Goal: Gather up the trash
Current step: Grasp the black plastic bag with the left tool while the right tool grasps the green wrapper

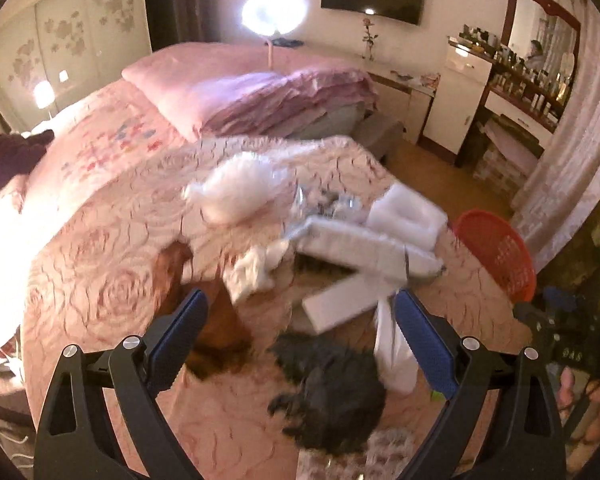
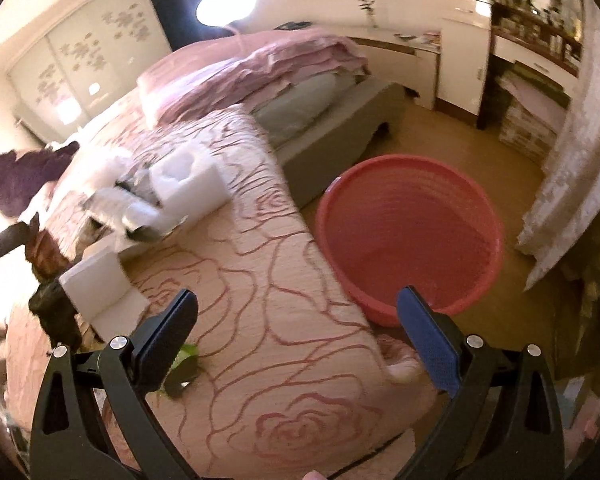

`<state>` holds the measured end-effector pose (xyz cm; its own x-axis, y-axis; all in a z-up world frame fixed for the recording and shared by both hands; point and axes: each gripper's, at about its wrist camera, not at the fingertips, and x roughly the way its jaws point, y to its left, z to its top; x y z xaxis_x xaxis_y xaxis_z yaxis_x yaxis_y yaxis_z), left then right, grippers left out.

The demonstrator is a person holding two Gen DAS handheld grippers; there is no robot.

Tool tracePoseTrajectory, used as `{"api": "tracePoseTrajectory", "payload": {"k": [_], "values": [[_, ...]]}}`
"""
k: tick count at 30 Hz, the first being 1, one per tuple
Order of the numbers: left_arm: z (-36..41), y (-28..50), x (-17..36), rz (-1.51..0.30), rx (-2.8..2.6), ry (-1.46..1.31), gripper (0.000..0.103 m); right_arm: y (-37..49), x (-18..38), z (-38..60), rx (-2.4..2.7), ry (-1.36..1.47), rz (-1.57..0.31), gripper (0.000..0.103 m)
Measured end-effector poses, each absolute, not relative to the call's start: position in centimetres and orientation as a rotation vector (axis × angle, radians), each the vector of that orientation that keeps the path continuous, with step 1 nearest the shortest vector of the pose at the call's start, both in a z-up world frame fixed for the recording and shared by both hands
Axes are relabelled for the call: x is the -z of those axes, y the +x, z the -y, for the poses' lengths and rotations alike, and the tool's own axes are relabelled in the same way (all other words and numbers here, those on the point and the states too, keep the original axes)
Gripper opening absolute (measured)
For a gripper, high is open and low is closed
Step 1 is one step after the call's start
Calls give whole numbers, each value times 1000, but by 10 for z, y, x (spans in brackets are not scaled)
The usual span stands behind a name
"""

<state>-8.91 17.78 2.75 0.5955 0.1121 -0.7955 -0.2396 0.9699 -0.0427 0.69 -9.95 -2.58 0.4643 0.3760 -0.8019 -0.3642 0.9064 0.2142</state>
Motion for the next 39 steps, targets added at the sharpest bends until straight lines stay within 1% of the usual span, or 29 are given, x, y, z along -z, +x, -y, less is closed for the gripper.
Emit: {"api": "tracePoseTrajectory", "payload": {"k": [5, 11, 13, 14, 15, 16, 19, 21, 25, 28, 30, 31, 32, 34, 36, 39], "values": [[-168, -108, -7, -962, -127, -151, 91, -2, 22, 88, -528, -8, -978, 96], [-153, -109, 19, -1017, -83, -157, 90, -13, 19, 71, -626, -66, -973, 96], [-152, -109, 22, -1017, -67, -163, 87, -18, 20, 64, -659, -94, -978, 96], [-152, -108, 24, -1019, -63, -166, 81, -20, 21, 59, -677, -107, -981, 96], [-153, -107, 26, -1020, -61, -171, 72, -22, 21, 57, -695, -117, -984, 96], [-155, -106, 28, -1023, -58, -183, 67, -25, 22, 55, -707, -124, -986, 96], [-161, -106, 33, -1022, -50, -236, 48, -32, 26, 45, -753, -157, -997, 96], [-163, -110, 34, -1014, -54, -247, 42, -34, 29, 39, -782, -178, -1006, 96], [-168, -116, 31, -1000, -73, -258, 40, -36, 37, 27, -812, -218, -1019, 96], [-174, -123, 20, -972, -101, -260, 40, -37, 42, 19, -824, -251, -1023, 87], [-178, -127, 11, -948, -115, -257, 40, -38, 45, 15, -837, -267, -1026, 77], [-179, -129, 6, -933, -123, -254, 40, -39, 47, 12, -844, -276, -1029, 74], [-181, -129, 2, -924, -129, -252, 40, -39, 49, 10, -849, -284, -1035, 68], [-181, -132, -5, -899, -146, -239, 40, -41, 50, 8, -849, -296, -1024, 65], [-181, -133, -9, -882, -149, -238, 40, -42, 49, 9, -858, -294, -1023, 55], [-177, -132, -12, -871, -144, -240, 40, -43, 45, 13, -850, -297, -1009, 45]]}}
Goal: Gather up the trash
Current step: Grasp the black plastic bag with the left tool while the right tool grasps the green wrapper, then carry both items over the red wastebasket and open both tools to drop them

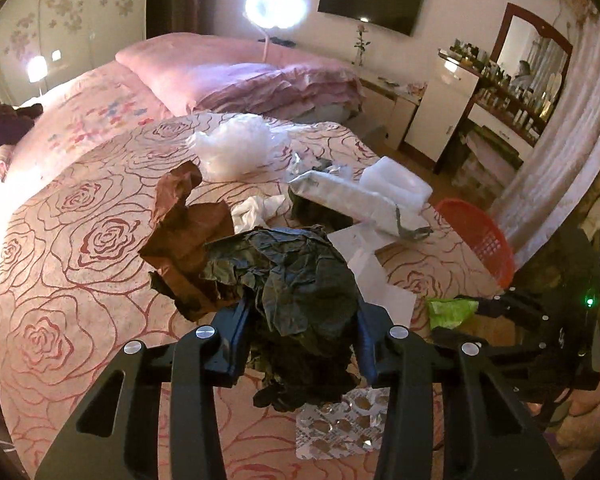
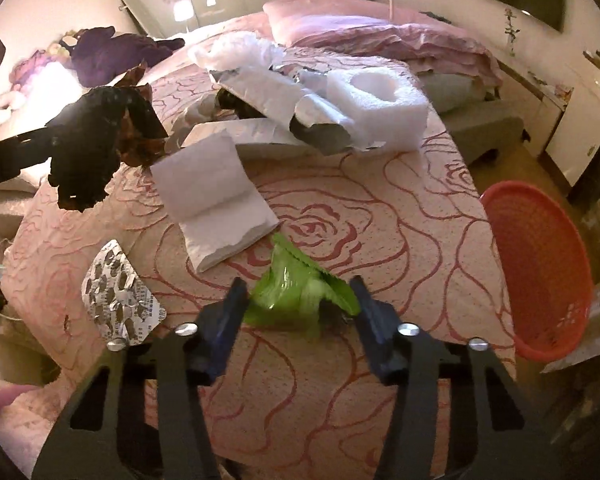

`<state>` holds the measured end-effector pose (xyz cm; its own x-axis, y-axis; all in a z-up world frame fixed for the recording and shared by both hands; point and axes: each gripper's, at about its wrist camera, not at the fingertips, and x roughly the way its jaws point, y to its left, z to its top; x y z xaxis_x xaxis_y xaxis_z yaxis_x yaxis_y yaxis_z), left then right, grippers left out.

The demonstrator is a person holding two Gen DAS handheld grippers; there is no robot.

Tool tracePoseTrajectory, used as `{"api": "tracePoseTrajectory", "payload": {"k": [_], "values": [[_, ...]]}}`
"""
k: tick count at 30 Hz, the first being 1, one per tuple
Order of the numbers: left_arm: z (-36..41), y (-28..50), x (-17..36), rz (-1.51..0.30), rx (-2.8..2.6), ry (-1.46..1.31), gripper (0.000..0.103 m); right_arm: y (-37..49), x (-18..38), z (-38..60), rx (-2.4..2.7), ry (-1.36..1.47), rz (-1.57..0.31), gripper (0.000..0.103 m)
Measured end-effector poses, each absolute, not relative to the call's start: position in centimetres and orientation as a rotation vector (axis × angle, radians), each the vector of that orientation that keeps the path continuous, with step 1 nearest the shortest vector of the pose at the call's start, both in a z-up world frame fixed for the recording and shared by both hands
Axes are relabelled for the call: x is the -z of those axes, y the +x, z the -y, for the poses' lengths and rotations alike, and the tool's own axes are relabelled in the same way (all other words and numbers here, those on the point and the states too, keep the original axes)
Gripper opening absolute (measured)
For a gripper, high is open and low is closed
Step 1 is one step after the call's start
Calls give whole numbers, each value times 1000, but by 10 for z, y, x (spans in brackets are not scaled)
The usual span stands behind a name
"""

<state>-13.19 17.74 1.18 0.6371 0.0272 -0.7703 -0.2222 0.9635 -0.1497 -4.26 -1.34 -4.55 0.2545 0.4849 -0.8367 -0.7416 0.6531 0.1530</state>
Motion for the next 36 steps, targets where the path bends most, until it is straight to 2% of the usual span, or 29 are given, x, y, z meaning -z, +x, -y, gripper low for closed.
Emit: {"api": "tracePoseTrajectory", "payload": {"k": [5, 18, 36], "values": [[-173, -132, -14, -849, -127, -235, 40, -37, 43, 20, -827, -269, -1012, 41], [-157, -109, -32, -815, -76, -209, 40, -16, 25, 44, -743, -191, -962, 41], [-75, -7, -26, -870, 100, -103, 40, 45, 8, 124, -469, -48, -896, 42]]}}
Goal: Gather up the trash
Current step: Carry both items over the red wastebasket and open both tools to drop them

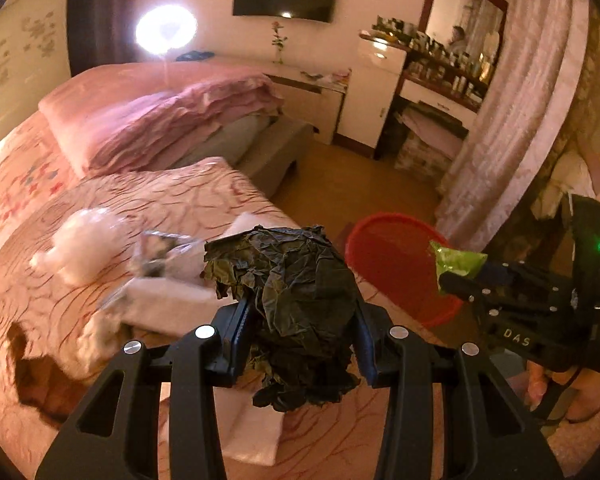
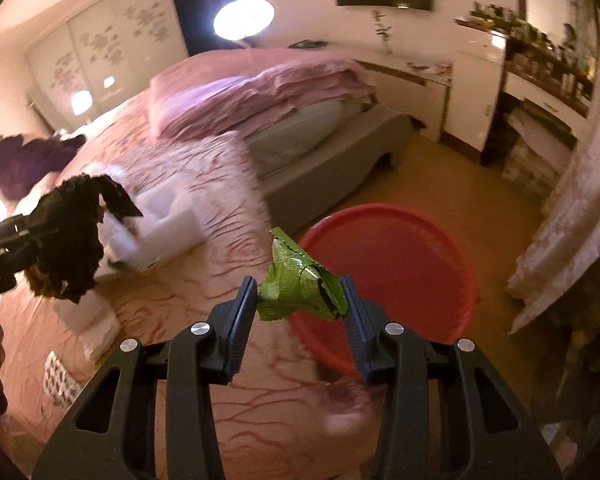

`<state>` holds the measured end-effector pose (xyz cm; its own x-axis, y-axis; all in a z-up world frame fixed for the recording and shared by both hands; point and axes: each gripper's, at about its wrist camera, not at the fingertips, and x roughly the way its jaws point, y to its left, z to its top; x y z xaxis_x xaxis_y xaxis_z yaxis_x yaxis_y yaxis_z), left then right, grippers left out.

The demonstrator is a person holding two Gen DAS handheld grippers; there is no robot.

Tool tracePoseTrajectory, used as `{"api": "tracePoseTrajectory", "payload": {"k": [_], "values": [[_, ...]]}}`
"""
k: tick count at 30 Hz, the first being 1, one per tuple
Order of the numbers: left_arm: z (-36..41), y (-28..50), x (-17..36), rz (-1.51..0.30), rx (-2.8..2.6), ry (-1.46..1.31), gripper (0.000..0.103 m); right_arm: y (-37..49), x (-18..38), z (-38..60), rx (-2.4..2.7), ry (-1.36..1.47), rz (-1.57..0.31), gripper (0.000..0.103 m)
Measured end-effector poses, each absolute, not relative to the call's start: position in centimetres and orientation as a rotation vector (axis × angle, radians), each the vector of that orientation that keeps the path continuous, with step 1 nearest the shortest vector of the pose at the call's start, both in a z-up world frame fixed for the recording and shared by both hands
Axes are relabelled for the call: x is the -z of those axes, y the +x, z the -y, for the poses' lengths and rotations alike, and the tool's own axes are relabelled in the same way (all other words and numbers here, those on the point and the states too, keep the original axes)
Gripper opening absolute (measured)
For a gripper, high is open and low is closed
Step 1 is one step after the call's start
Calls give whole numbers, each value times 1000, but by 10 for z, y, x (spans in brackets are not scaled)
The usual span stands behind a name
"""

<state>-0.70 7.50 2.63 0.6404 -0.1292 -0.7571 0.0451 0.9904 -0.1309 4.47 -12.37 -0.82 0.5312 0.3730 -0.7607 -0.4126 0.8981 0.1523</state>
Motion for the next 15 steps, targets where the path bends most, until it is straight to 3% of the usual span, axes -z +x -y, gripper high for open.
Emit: {"api": "tracePoseTrajectory", "payload": {"k": [11, 15], "values": [[-22, 46, -6, -952, 221, -66, 41, 71, 20, 165, -348, 5, -912, 42], [-7, 62, 6, -1004, 252, -61, 41, 80, 30, 171, -320, 4, -932, 48]]}}
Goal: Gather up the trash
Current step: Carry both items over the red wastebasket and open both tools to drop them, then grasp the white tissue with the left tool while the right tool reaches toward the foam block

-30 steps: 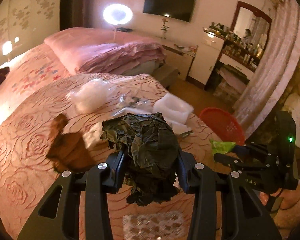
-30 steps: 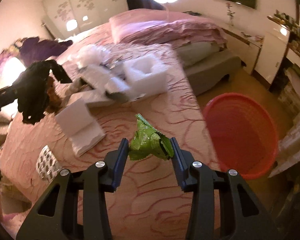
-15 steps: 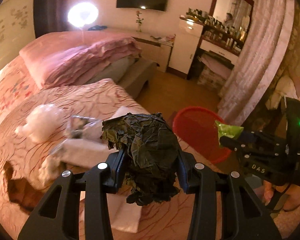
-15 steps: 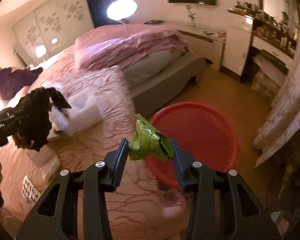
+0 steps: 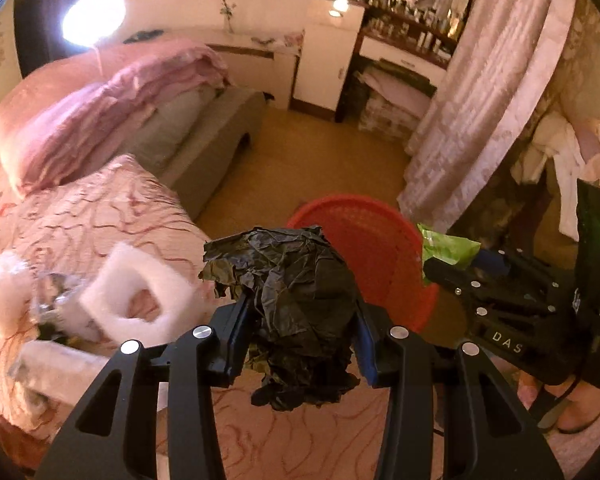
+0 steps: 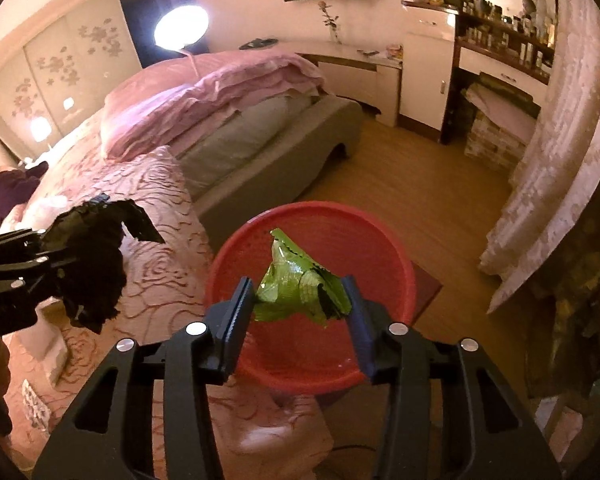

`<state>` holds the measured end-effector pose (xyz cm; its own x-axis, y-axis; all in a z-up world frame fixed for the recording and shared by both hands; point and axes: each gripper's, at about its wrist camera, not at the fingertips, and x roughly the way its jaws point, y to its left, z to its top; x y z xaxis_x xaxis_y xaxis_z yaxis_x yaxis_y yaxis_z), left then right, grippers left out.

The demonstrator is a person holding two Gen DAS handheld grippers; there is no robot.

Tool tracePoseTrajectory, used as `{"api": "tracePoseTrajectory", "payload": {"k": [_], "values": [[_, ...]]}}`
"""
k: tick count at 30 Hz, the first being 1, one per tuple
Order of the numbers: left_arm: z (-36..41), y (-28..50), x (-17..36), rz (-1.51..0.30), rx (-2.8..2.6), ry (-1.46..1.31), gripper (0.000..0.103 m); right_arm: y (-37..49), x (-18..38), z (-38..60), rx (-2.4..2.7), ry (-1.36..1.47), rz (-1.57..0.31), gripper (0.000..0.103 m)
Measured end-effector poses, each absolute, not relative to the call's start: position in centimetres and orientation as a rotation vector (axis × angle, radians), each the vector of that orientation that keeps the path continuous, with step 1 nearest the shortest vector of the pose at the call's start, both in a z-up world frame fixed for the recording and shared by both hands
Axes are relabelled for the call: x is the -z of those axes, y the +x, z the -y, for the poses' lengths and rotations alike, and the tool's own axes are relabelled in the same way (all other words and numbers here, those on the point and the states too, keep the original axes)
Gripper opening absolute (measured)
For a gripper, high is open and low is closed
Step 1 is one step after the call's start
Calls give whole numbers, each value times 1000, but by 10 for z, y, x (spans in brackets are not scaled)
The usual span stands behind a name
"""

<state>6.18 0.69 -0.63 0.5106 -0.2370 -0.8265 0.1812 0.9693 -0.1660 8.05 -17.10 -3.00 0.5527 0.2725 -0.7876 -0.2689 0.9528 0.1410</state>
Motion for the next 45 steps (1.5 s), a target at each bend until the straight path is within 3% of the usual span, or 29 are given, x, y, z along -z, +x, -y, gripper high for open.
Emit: {"api": "tracePoseTrajectory", "payload": {"k": [8, 15, 21, 45], "values": [[14, 82, 25, -1058, 273, -10, 44, 96, 43, 179, -292, 17, -957, 54], [18, 93, 35, -1065, 259, -17, 66, 105, 51, 188, -264, 55, -971, 65], [19, 97, 38, -1080, 263, -31, 73, 107, 52, 195, -247, 79, -974, 67], [-39, 39, 10, -996, 119, -101, 76, 65, 40, 156, -332, 28, -950, 74]]}}
